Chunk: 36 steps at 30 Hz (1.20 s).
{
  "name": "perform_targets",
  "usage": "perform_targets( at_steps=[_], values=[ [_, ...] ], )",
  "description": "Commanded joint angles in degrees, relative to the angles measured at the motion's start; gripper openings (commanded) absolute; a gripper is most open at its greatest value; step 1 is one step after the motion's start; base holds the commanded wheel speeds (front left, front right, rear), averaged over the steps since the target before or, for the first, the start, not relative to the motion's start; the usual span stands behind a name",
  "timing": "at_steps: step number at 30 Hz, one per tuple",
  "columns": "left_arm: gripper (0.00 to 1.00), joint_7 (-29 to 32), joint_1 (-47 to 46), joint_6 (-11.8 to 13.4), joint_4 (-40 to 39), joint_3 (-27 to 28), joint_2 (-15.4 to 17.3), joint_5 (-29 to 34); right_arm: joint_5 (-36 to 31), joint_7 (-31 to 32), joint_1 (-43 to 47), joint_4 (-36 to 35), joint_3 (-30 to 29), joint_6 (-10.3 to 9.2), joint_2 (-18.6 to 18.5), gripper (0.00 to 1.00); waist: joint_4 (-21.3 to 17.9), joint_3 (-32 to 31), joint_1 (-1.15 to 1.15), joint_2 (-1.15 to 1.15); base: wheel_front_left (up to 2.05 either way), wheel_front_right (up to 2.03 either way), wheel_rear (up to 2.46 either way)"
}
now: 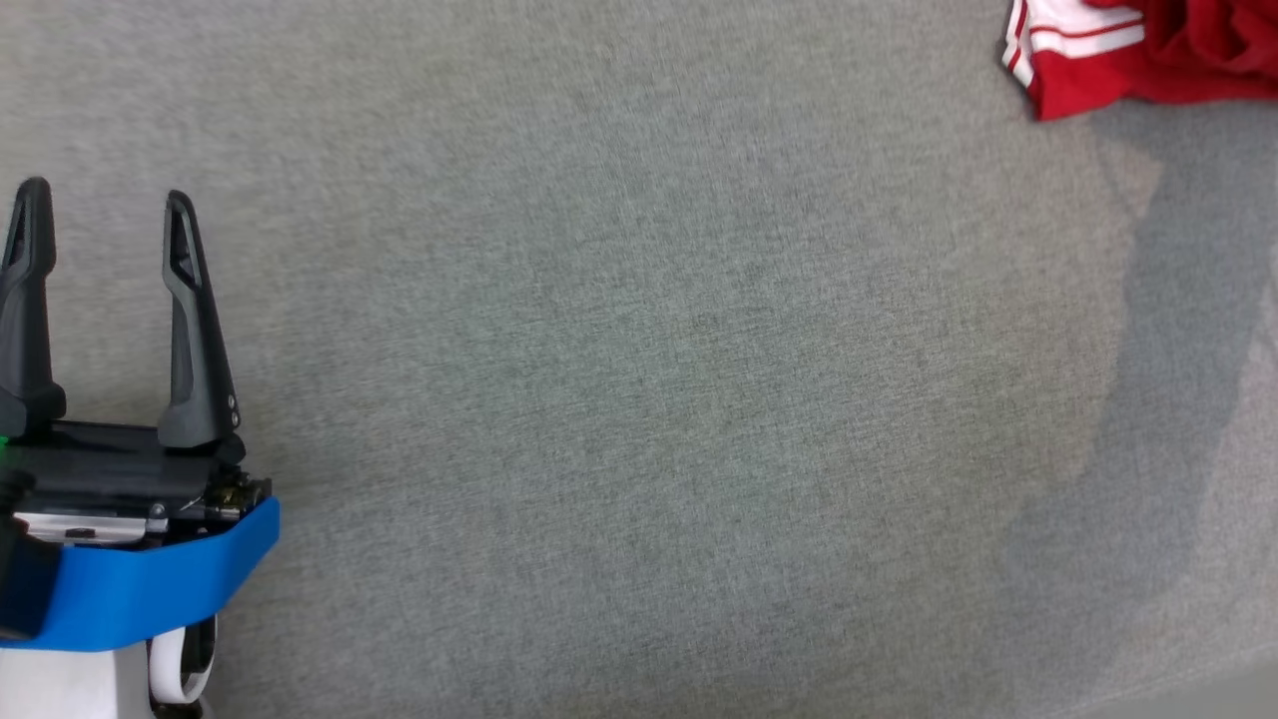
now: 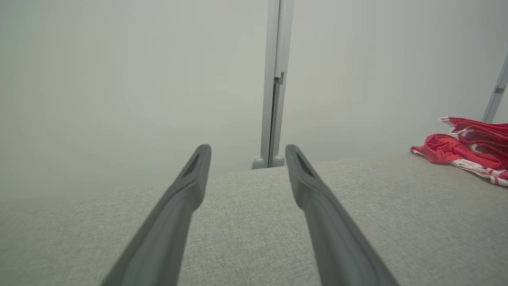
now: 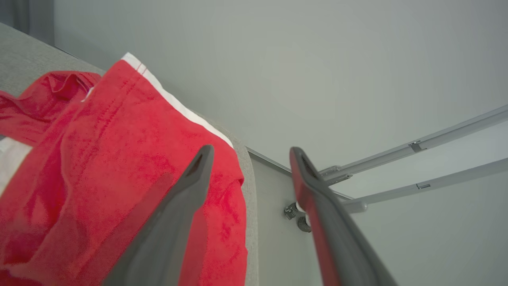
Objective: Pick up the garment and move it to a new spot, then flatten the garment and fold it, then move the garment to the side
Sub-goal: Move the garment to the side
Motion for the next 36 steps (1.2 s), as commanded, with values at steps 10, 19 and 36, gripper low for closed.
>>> perform_targets(
  at_steps=[10,19,36],
  values=[
    [1.00,-0.1,4.1,0.5,5.5,1.2,-3.5,-1.3,1.4,-1.5,10.4,-13.2,-6.6,-0.01,4.6,1.00,2.5,-11.8,0.00,0.00,0.00,0.00,0.00],
    [1.00,-0.1,8.9,0.2,10.0,2.0,-6.1,-1.7,4.1,-1.5,27.9,-32.2,-10.7,-0.01,9.7,1.00,5.0,-20.5,0.00,0.00,0.00,0.00,0.00],
    [1.00,-0.1,15.3,-0.1,18.9,2.9,-8.6,-2.9,6.7,-1.5,55.2,-44.3,-13.6,-0.01,15.9,1.00,7.0,-32.9,0.00,0.00,0.00,0.00,0.00]
  ],
)
